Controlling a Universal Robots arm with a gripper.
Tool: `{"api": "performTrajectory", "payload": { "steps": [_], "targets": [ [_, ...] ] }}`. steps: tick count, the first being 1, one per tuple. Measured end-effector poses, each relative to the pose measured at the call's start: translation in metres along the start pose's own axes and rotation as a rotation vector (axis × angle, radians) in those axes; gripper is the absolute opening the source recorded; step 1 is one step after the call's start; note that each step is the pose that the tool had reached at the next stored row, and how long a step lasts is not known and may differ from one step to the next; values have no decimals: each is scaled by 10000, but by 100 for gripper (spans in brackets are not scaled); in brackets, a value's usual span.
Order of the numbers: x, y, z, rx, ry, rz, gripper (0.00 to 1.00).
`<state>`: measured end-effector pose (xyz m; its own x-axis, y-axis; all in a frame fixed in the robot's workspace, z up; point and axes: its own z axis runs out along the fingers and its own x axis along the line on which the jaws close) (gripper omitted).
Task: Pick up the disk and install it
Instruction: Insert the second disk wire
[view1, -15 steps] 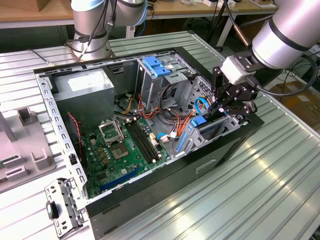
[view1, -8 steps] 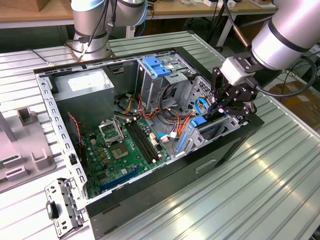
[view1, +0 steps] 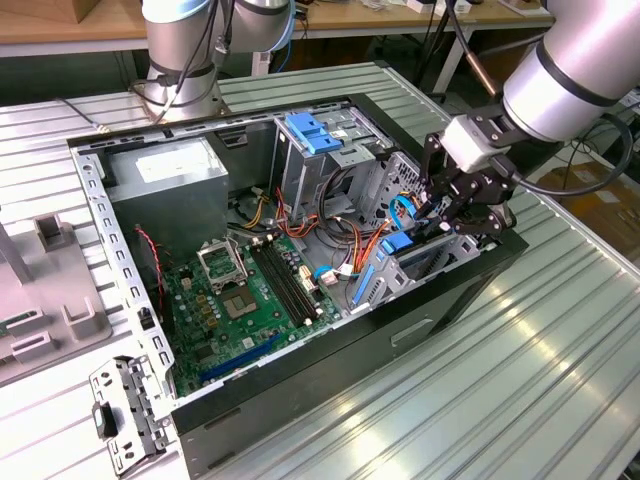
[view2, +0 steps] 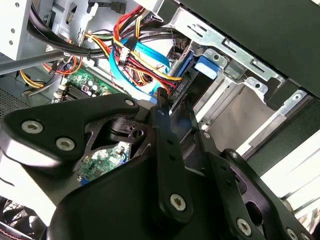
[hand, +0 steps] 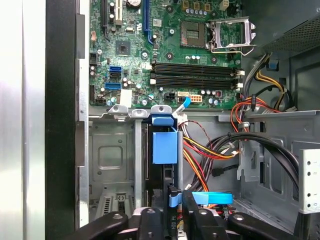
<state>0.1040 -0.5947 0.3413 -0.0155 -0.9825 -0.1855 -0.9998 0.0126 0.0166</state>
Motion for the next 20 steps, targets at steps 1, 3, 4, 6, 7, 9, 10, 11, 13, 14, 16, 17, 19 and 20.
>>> {"api": "performTrajectory", "payload": {
  "steps": [1,3,4,6,7,9,10,11,13,14,16,17,19,20],
  "targets": [
    [1,0,0,0,-1,0,30],
    [-1,0,-13,0,2,0,30],
    [-4,1,-28,0,1,0,30],
    [-15,2,-89,0,-14,0,30],
    [-21,2,-117,0,-30,0,30],
    [-29,3,-163,-1,-66,0,30],
    [-33,3,-181,-1,-71,0,30],
    [-35,3,-183,-1,-73,-1,30],
    [-35,3,-183,-1,-74,-1,29],
    [-35,3,-183,-1,-75,-1,22],
    [-35,3,-178,-4,-76,-1,15],
    [-32,3,-166,-12,-76,2,11],
    [-27,3,-139,-35,-77,6,11],
    [-24,3,-125,-46,-77,8,11]
  ]
}}
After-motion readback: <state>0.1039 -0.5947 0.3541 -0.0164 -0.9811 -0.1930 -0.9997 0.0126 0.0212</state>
